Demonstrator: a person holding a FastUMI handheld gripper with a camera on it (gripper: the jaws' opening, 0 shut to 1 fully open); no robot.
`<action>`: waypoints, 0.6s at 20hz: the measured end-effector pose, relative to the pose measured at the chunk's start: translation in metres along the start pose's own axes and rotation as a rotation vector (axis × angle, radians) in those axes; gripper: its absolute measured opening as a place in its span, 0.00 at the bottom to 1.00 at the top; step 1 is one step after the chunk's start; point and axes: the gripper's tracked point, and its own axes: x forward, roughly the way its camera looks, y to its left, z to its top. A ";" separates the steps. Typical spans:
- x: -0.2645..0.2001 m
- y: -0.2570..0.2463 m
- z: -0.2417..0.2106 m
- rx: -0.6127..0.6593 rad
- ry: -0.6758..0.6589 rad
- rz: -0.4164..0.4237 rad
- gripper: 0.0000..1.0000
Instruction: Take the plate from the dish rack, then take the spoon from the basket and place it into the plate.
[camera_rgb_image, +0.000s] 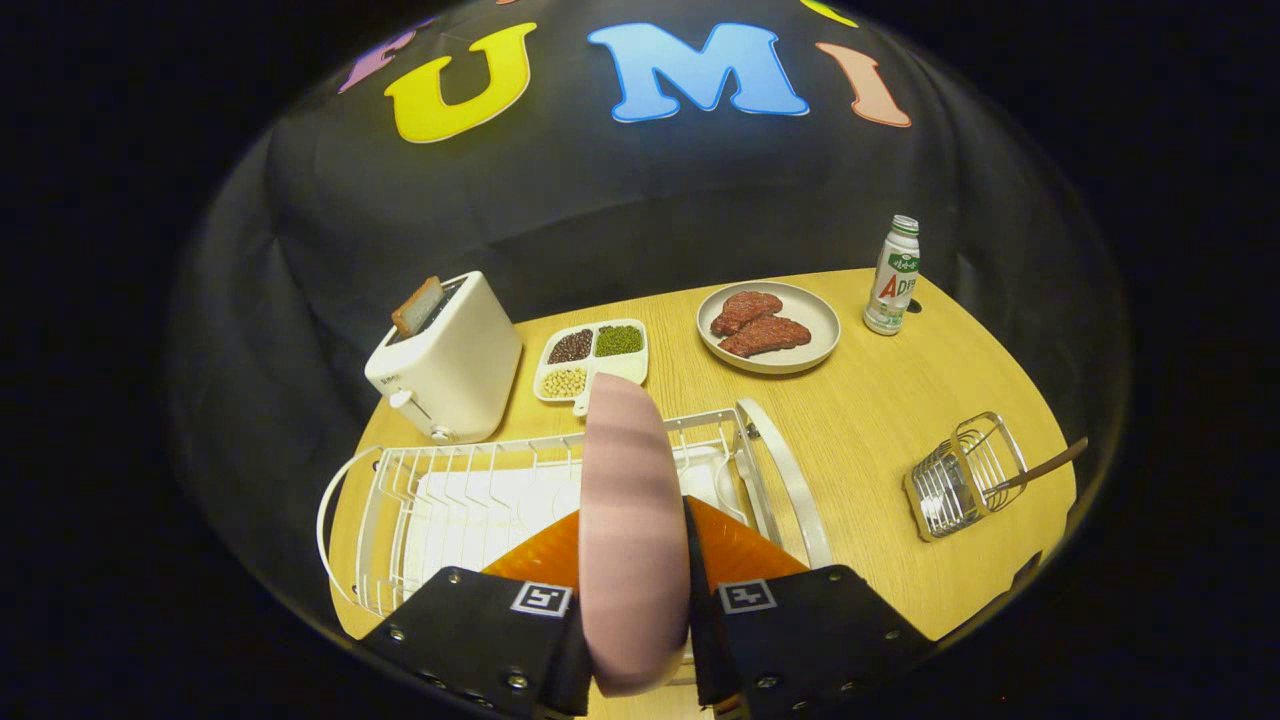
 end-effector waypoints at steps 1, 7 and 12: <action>0.001 -0.002 -0.001 -0.007 0.002 -0.012 0.36; -0.004 -0.019 0.014 -0.037 -0.010 -0.135 0.28; -0.013 -0.011 0.022 -0.141 -0.027 -0.219 0.28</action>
